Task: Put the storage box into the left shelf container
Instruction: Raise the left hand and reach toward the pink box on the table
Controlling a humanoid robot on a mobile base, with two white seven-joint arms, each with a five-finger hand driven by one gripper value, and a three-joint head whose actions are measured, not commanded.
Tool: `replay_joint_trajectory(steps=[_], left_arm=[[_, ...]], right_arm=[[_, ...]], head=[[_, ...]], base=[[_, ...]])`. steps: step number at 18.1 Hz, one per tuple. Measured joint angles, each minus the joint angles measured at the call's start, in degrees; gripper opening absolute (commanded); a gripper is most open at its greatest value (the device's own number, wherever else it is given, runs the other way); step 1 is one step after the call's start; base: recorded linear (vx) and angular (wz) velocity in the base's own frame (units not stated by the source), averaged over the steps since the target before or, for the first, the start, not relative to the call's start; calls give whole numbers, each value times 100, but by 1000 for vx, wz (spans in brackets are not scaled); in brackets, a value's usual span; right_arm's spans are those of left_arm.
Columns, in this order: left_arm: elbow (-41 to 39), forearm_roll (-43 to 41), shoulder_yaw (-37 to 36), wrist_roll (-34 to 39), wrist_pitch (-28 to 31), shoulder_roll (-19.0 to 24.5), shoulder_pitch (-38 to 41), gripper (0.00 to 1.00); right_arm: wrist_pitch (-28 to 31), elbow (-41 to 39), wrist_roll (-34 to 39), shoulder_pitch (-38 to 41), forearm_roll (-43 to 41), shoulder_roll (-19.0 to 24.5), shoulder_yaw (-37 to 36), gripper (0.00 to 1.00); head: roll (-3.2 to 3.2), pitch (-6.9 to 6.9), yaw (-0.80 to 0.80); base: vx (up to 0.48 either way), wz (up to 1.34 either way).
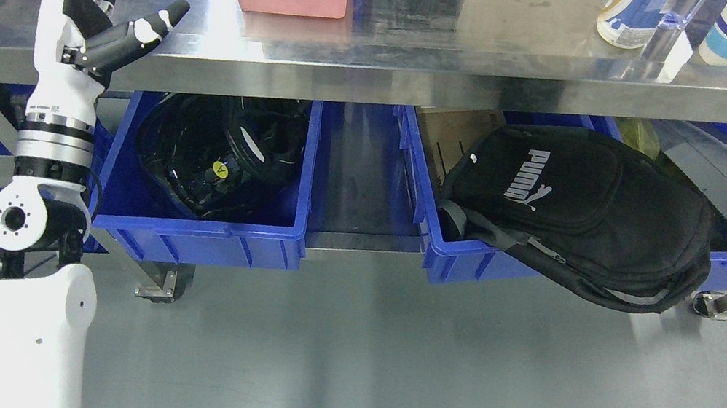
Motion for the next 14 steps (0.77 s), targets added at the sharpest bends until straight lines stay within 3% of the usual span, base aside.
replay_joint_trajectory(steps=[7, 11, 14], left_arm=[[2, 0, 117, -521, -21, 136, -61, 100], [37, -1, 270, -1991, 5, 525, -319, 100], [179, -1, 293, -2959, 124, 1088, -661, 100]], right_arm=[[0, 0, 21, 0, 0, 0, 0, 100], [0, 0, 13, 0, 0, 0, 0, 100], [-2, 0, 5, 0, 0, 0, 0, 100]], head=[[0, 0, 0], [0, 0, 0], [0, 0, 0]], base=[[1, 1], [0, 0], [0, 0]])
